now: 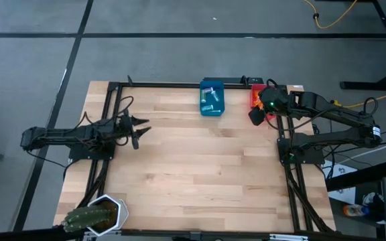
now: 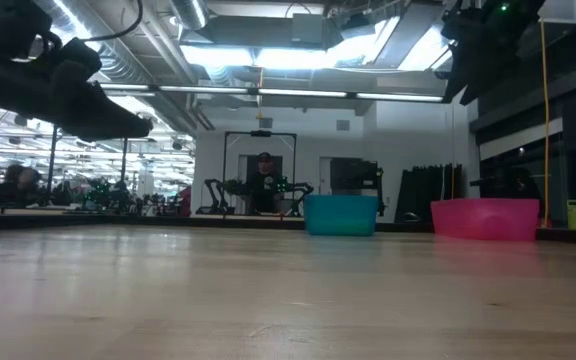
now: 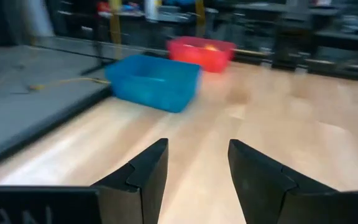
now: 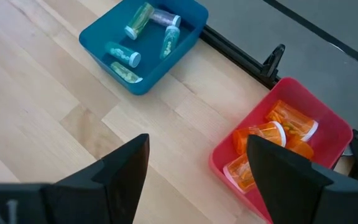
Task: Pick and place medicine bottles into bin by pill shape (circle, oval)
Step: Return to Home Position
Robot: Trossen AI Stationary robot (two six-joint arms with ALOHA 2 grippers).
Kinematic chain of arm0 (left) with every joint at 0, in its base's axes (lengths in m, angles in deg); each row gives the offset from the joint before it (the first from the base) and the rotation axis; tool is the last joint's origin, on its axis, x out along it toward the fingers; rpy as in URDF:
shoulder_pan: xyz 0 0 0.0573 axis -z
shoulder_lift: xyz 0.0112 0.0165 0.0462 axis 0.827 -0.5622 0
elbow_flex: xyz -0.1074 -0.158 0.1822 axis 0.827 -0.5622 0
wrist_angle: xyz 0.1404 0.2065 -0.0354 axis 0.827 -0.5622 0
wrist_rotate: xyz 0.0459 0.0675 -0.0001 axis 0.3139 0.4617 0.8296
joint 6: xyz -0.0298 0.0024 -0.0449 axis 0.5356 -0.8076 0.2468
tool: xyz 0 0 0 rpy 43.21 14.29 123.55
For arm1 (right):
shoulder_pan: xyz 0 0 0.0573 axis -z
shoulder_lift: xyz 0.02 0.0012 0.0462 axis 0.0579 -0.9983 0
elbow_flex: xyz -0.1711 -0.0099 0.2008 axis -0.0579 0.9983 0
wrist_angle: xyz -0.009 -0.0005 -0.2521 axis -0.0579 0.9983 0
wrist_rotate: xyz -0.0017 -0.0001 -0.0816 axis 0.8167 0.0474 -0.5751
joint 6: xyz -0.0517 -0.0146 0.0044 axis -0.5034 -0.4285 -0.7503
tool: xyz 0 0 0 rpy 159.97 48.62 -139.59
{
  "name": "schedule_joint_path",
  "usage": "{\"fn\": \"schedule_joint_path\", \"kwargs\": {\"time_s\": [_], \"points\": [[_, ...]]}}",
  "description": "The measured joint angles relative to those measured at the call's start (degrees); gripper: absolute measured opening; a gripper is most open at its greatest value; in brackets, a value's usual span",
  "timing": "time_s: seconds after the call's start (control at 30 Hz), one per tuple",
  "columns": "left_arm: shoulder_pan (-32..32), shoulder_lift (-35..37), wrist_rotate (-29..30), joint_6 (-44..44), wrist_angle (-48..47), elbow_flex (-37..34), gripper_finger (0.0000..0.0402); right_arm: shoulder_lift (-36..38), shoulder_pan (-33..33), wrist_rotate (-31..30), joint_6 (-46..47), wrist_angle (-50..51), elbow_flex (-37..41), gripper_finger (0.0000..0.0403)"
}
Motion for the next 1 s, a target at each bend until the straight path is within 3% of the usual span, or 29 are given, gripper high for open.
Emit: {"fn": "schedule_joint_path", "kwargs": {"time_s": [0.3,1.0], "points": [[0.0,0.0,-11.3,1.6,-1.3,0.0,0.0163,0.0,0.0,0.0,0.1,1.1,0.0,0.0271],[0.0,0.0,-11.3,-2.6,-1.5,0.0,0.0163,0.0,0.0,-1.0,1.5,1.4,0.0,0.0271]]}}
